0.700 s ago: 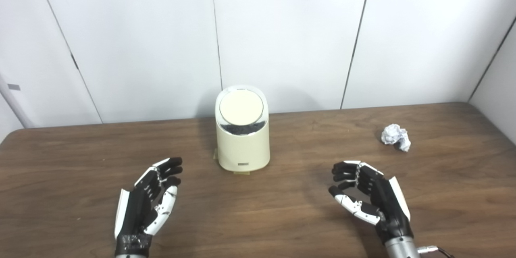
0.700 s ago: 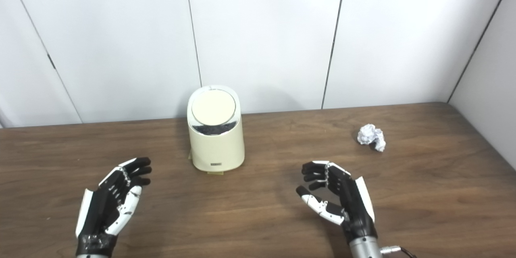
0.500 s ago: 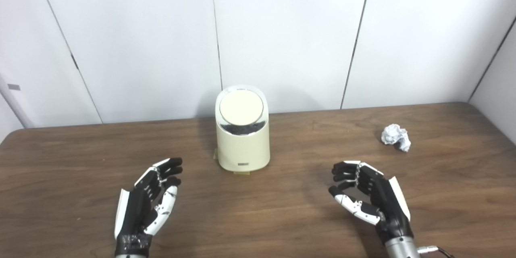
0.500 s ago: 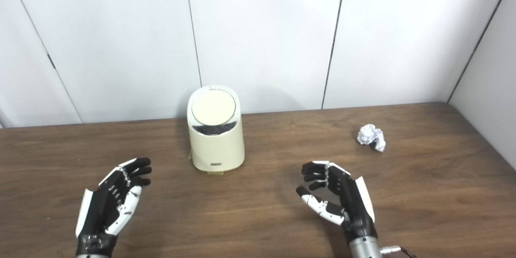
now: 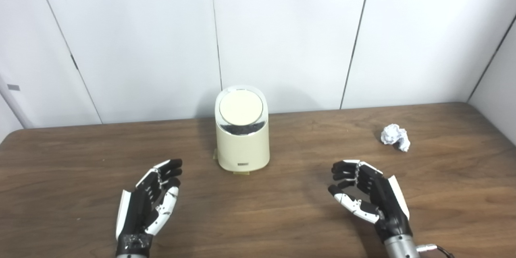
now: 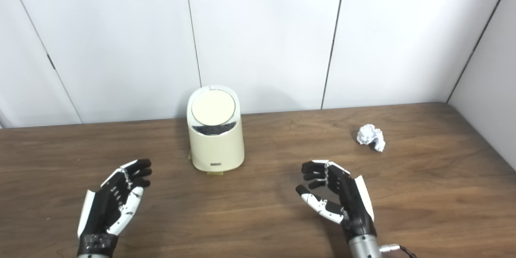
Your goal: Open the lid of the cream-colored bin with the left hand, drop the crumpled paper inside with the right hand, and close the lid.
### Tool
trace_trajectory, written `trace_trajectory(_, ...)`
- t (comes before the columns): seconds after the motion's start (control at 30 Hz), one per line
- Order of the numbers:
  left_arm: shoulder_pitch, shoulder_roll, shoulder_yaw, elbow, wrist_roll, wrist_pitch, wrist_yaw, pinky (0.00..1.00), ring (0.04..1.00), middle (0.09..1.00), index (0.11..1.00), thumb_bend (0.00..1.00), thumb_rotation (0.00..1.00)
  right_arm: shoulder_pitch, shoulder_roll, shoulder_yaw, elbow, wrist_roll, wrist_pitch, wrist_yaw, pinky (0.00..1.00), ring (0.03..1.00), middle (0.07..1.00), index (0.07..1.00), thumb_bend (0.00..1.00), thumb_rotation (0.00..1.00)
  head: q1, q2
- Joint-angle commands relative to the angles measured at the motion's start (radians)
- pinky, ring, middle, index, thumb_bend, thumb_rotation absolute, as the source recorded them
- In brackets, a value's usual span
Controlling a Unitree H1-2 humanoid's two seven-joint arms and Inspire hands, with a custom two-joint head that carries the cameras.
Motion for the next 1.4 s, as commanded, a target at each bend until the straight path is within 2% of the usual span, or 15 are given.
trace_trajectory(0.0, -0.067, 0.006, -0.007, -0.034, 0.060, 0.052, 0.013, 0.72, 0.813, 0.822, 0.838, 0.64, 0.41, 0.001, 0.000, 0.001, 0.034, 0.001, -0.028, -0.008, 0.52, 0.614, 0.626, 0.599, 0.28, 0.05, 0.000, 0.001)
trace_trajectory(0.03, -0.085, 0.008, -0.013, -0.042, 0.090, 0.088, 0.013, 0.75, 0.830, 0.840, 0.864, 0.73, 0.42, 0.001, 0.002, 0.000, 0.033, 0.003, -0.023, -0.008, 0.53, 0.616, 0.628, 0.600, 0.28, 0.06, 0.001, 0.001)
trace_trajectory(0.07, -0.104, 0.010, -0.018, -0.052, 0.116, 0.125, 0.010, 0.76, 0.845, 0.855, 0.884, 0.78, 0.43, 0.001, 0.003, 0.000, 0.032, 0.005, -0.019, -0.007, 0.53, 0.618, 0.629, 0.601, 0.29, 0.07, 0.002, 0.000)
trace_trajectory(0.13, -0.143, 0.010, -0.028, -0.072, 0.156, 0.201, 0.004, 0.78, 0.867, 0.880, 0.920, 0.84, 0.46, 0.001, 0.005, 0.000, 0.031, 0.005, -0.020, -0.008, 0.53, 0.620, 0.630, 0.603, 0.28, 0.07, 0.000, 0.001)
trace_trajectory(0.27, -0.237, 0.001, -0.034, -0.086, 0.183, 0.337, -0.005, 0.80, 0.892, 0.910, 0.956, 0.86, 0.53, -0.001, 0.008, -0.001, 0.033, 0.001, -0.015, -0.012, 0.53, 0.619, 0.629, 0.602, 0.29, 0.06, 0.001, 0.001)
trace_trajectory(0.47, -0.382, -0.009, -0.029, -0.047, 0.168, 0.533, -0.027, 0.85, 0.927, 0.943, 0.991, 0.87, 0.56, -0.009, 0.007, 0.000, 0.055, -0.003, -0.041, -0.017, 0.53, 0.616, 0.626, 0.599, 0.28, 0.05, 0.001, -0.001)
trace_trajectory(0.57, -0.451, -0.007, -0.031, -0.007, 0.162, 0.598, -0.039, 0.85, 0.946, 0.975, 1.000, 0.90, 0.55, -0.013, 0.003, 0.001, 0.066, -0.010, -0.047, -0.018, 0.53, 0.616, 0.626, 0.599, 0.28, 0.06, 0.004, -0.003)
trace_trajectory(0.7, -0.525, -0.021, -0.019, 0.074, 0.169, 0.613, -0.058, 0.85, 0.964, 0.999, 1.000, 0.98, 0.49, -0.021, 0.004, 0.000, 0.080, 0.000, -0.056, -0.017, 0.52, 0.616, 0.626, 0.599, 0.28, 0.03, 0.009, -0.006)
trace_trajectory(0.8, -0.563, -0.037, -0.005, 0.126, 0.184, 0.613, -0.067, 0.83, 0.961, 1.000, 1.000, 1.00, 0.46, -0.025, 0.007, -0.001, 0.087, 0.012, -0.053, -0.015, 0.52, 0.609, 0.620, 0.595, 0.28, 0.03, 0.008, -0.010)
trace_trajectory(0.9, -0.595, -0.048, 0.004, 0.168, 0.205, 0.613, -0.068, 0.85, 0.980, 1.000, 1.000, 1.00, 0.42, -0.029, 0.008, 0.001, 0.096, 0.003, -0.060, -0.020, 0.52, 0.609, 0.620, 0.594, 0.28, 0.03, 0.006, -0.012)
trace_trajectory(1.1, -0.641, -0.038, -0.033, 0.229, 0.235, 0.611, -0.044, 0.82, 0.960, 1.000, 1.000, 1.00, 0.36, -0.033, 0.007, 0.006, 0.107, -0.003, -0.067, -0.026, 0.52, 0.607, 0.620, 0.593, 0.28, 0.04, 0.004, -0.015)
trace_trajectory(1.3, -0.676, -0.036, -0.067, 0.296, 0.239, 0.597, 0.004, 0.79, 0.937, 1.000, 1.000, 1.00, 0.35, -0.034, 0.008, 0.010, 0.103, -0.013, -0.062, -0.032, 0.52, 0.606, 0.618, 0.592, 0.28, 0.02, 0.003, -0.020)
trace_trajectory(1.37, -0.683, -0.039, -0.078, 0.303, 0.246, 0.605, 0.012, 0.82, 0.955, 1.000, 1.000, 1.00, 0.37, -0.036, 0.009, 0.010, 0.106, -0.008, -0.063, -0.030, 0.52, 0.604, 0.617, 0.594, 0.28, 0.01, 0.003, -0.021)
